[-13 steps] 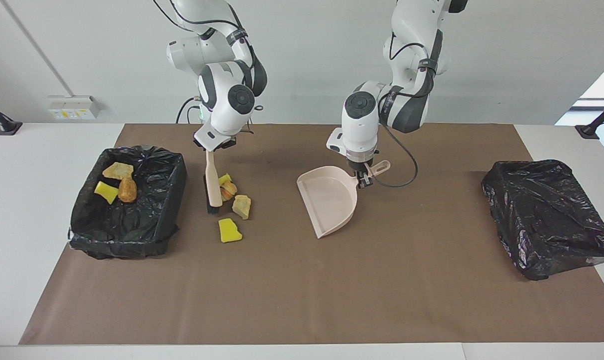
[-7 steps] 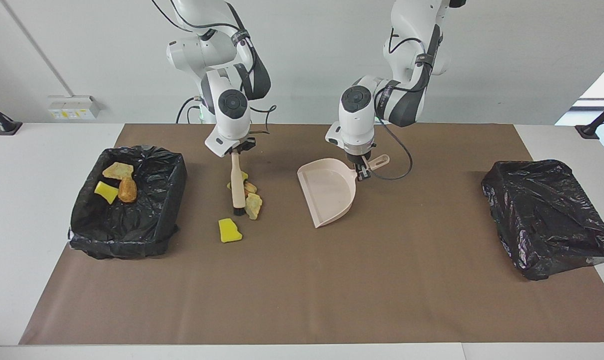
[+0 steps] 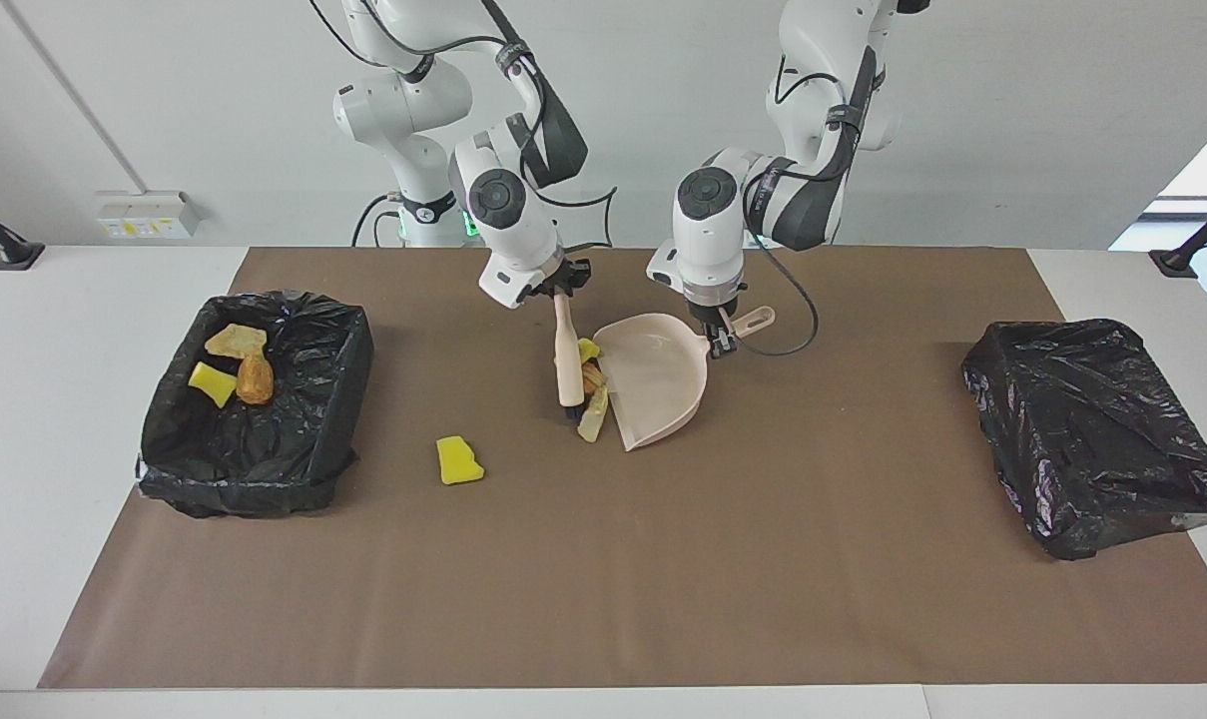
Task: Sweep and dump trash in bin
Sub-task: 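Sweep the sponge and bread into the dustpan with the right gripper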
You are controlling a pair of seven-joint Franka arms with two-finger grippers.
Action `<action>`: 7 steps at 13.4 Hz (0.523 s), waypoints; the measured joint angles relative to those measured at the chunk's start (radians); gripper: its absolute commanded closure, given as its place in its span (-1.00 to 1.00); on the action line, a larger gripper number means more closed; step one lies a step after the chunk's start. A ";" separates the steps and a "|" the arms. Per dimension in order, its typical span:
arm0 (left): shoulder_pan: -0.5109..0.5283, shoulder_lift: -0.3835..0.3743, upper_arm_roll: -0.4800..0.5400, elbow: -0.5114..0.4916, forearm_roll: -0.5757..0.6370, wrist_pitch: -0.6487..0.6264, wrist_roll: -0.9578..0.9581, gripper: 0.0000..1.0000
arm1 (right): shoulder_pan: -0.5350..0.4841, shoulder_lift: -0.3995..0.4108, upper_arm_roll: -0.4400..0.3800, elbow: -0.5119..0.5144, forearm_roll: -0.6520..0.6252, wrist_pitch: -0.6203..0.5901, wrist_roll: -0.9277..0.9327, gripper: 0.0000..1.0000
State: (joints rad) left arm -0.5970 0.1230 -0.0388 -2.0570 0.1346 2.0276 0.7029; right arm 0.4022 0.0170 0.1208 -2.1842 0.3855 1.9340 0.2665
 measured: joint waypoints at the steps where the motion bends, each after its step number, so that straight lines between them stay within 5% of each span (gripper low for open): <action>1: 0.000 -0.002 0.000 -0.004 0.000 0.005 0.000 1.00 | 0.000 -0.001 -0.001 0.014 0.000 -0.008 0.019 1.00; 3: 0.000 -0.005 0.001 -0.016 0.000 0.023 0.000 1.00 | -0.012 -0.017 -0.014 0.045 -0.035 -0.064 0.035 1.00; 7: 0.000 -0.006 0.001 -0.026 0.000 0.065 0.000 1.00 | -0.110 -0.065 -0.021 0.084 -0.300 -0.164 0.020 1.00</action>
State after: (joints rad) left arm -0.5967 0.1170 -0.0375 -2.0827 0.1347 2.0927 0.7029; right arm 0.2924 -0.0476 0.1001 -2.1001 0.0853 1.7703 0.2869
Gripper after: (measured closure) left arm 0.678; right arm 0.731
